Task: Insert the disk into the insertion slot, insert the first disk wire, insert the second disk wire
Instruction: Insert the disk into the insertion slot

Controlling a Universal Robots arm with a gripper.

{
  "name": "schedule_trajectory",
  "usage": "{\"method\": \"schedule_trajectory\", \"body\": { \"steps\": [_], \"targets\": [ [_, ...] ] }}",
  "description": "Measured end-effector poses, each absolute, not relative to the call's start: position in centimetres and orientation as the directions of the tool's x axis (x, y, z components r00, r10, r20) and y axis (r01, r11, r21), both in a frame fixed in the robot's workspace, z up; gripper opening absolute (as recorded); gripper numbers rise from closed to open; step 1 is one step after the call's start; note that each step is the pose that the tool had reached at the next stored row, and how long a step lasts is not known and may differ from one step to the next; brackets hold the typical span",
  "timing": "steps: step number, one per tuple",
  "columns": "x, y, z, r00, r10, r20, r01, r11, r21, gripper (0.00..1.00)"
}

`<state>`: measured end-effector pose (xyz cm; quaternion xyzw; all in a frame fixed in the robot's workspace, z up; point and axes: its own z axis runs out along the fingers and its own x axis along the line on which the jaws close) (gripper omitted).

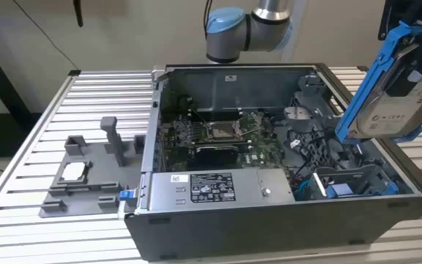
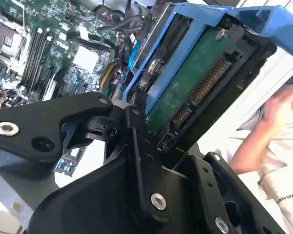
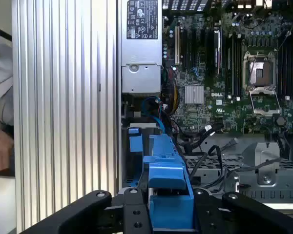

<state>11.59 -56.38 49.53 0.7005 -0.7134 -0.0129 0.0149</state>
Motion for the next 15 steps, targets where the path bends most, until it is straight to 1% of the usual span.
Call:
{"method": "schedule_trajectory", "body": {
  "steps": [15],
  "targets": [
    [11.64,-56.38,49.07,-0.018,-1.0,0.004,-0.999,0.018,0.039,0.33]
  ]
}}
